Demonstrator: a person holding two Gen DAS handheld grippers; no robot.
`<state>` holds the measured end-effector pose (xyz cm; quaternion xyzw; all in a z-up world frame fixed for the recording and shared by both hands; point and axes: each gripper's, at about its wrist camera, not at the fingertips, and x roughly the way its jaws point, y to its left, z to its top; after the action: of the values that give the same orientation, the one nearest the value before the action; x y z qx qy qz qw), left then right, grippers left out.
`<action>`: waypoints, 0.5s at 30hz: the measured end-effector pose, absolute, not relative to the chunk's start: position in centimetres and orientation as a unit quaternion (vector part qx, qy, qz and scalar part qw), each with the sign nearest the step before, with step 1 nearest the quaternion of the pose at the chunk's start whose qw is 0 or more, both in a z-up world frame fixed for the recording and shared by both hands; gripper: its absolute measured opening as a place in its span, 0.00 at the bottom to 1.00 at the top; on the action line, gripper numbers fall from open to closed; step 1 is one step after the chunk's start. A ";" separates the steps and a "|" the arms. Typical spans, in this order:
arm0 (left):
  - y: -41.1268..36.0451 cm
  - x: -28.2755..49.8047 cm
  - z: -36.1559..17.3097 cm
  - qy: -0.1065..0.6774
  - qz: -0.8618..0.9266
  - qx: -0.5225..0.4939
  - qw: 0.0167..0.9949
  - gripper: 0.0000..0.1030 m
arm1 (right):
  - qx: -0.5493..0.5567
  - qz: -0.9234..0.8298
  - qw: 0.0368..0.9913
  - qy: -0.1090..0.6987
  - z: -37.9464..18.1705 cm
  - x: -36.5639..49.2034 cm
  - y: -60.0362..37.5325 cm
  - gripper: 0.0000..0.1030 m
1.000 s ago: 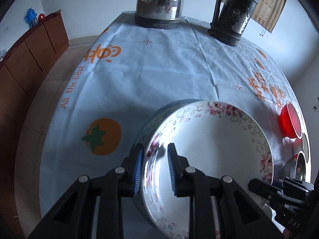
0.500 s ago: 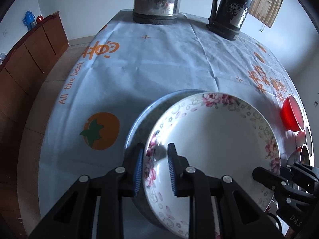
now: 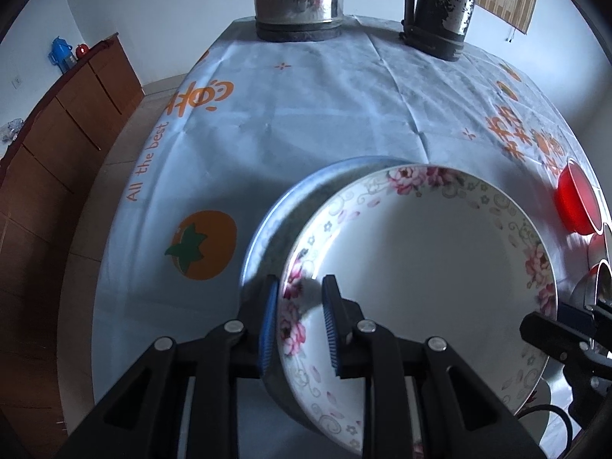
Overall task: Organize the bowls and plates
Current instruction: 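Lower the pink-floral plate onto the blue-patterned plate and open both grippers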
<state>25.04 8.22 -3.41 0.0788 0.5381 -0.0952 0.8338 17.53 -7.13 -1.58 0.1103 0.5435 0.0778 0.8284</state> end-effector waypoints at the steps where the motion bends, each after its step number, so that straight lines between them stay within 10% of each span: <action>1: 8.2 25.0 -3.4 0.539 -0.094 0.080 0.833 0.22 | 0.108 0.077 0.830 0.542 -1.4 17.4 -7.2 0.24; 15: 8.6 24.7 -2.5 0.526 -0.073 0.090 0.843 0.22 | 0.152 0.096 0.844 0.506 -0.5 15.8 -8.6 0.25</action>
<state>24.71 8.58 -2.50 0.0904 0.5256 -0.0733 0.8427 15.80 -8.56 -0.46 0.1521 0.5057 0.0957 0.8438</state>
